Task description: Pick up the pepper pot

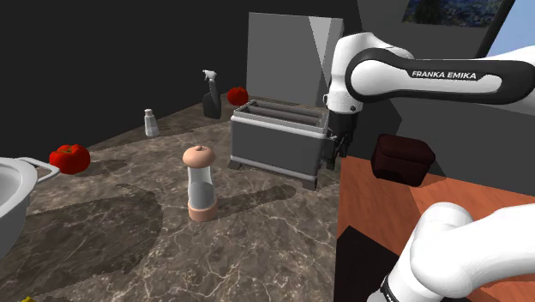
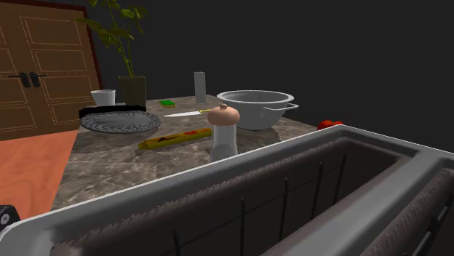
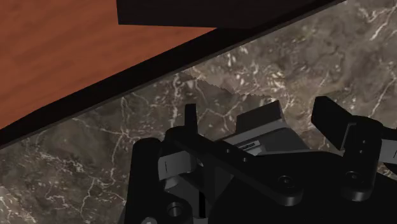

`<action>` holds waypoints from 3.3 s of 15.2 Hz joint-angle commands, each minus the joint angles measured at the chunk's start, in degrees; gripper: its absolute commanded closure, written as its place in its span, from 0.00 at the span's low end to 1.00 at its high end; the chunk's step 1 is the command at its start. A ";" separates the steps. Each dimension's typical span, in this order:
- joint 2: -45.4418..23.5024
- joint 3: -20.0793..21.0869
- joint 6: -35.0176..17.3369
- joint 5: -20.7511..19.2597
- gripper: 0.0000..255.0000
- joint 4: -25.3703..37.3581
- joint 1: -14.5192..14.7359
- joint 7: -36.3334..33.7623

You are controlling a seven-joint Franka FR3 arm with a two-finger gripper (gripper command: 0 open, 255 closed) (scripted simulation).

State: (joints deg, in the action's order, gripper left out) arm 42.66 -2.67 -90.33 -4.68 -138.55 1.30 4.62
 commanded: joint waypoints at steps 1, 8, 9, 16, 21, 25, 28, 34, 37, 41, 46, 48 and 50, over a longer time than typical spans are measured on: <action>0.00 0.00 0.00 0.00 0.00 0.00 0.00 0.00; -6.70 5.61 -1.80 6.99 0.00 6.49 3.58 -6.97; -7.79 6.36 -2.06 7.83 0.00 7.62 4.01 -7.92; -16.07 11.35 -3.64 12.46 0.00 16.92 6.54 -14.44; -22.72 14.69 -4.31 14.34 0.00 25.12 7.95 -19.09; -28.55 17.28 -4.42 14.89 0.00 32.74 9.00 -22.95; -33.30 19.17 -4.17 14.67 0.00 39.20 9.87 -25.96; -38.81 21.21 -5.00 13.84 0.00 45.53 11.18 -29.31; -38.20 21.19 -7.39 14.08 0.00 42.52 11.17 -28.87; -37.77 21.20 -9.42 14.27 0.00 40.05 11.16 -28.51; -37.66 21.21 -9.26 14.30 1.00 40.12 11.17 -28.55; -37.64 21.21 -9.26 14.31 1.00 40.10 11.18 -28.55; -37.61 21.20 -9.23 14.31 1.00 40.09 11.17 -28.53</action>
State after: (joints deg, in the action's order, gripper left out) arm 5.07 18.55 -99.62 9.67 -98.41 12.49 -23.92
